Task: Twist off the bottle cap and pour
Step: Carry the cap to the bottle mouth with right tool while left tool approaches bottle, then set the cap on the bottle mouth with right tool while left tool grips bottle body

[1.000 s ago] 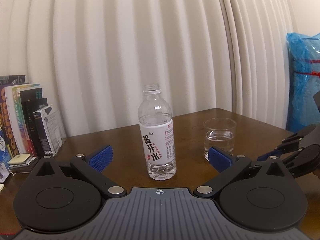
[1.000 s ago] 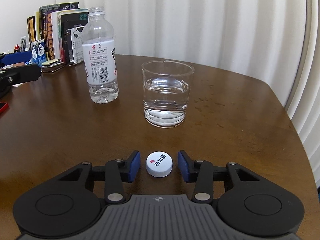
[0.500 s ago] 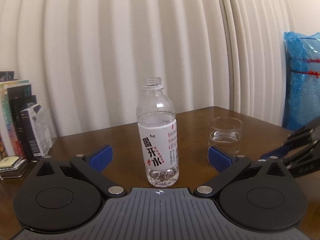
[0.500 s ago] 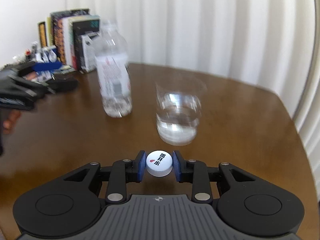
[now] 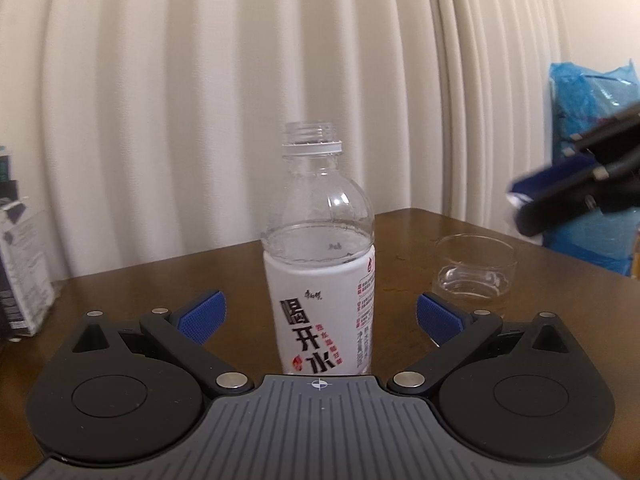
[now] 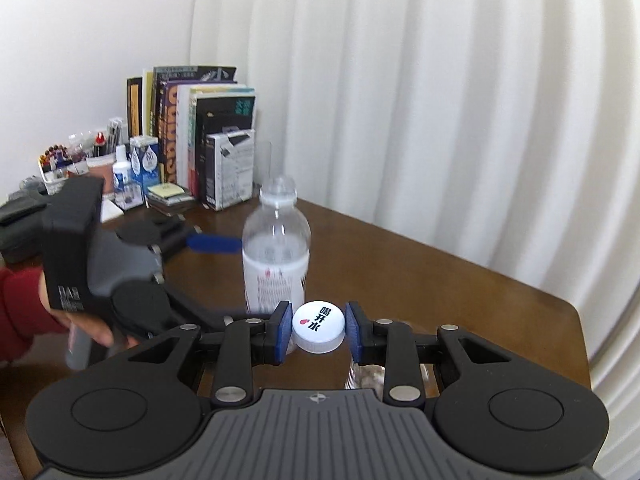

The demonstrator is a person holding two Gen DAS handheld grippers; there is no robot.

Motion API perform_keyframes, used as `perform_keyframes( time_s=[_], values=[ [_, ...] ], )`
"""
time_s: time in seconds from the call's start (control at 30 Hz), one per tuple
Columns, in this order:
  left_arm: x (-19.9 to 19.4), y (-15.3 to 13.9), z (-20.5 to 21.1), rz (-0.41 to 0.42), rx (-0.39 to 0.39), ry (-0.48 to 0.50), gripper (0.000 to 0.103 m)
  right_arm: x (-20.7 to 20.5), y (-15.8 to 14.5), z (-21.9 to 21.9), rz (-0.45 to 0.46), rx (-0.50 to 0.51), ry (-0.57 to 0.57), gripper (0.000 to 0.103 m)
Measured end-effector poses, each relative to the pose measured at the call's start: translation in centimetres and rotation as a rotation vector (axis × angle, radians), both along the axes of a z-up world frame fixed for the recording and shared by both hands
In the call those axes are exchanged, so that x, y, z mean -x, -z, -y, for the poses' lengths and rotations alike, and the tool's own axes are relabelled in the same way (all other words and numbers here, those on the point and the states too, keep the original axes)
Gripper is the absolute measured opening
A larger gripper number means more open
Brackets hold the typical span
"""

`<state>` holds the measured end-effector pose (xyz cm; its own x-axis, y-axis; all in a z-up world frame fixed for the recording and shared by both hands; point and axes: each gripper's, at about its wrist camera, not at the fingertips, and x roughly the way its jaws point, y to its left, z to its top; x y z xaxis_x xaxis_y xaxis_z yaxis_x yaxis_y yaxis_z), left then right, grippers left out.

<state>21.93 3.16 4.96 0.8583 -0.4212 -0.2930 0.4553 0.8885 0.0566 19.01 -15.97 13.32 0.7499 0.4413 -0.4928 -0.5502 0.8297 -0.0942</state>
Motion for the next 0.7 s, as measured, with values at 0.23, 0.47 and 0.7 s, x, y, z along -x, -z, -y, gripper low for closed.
perform_keyframes(
  time_s=[0.23,0.47,0.7],
  values=[
    [-0.9,0.3,-0.2,-0.005,0.027,0.035,0.099,-2.3,-1.9,-1.7,0.016,-0.011,-0.057,0.032],
    [-1.5,0.9,-0.3,-0.02,0.042,0.047,0.092,-4.0,-3.5,-3.4,0.023,-0.016,-0.117,0.032],
    [-2.3,1.3,-0.3,-0.02,0.042,0.067,0.077,-5.5,-4.2,-4.6,0.015,-0.019,-0.147,0.032]
  ],
)
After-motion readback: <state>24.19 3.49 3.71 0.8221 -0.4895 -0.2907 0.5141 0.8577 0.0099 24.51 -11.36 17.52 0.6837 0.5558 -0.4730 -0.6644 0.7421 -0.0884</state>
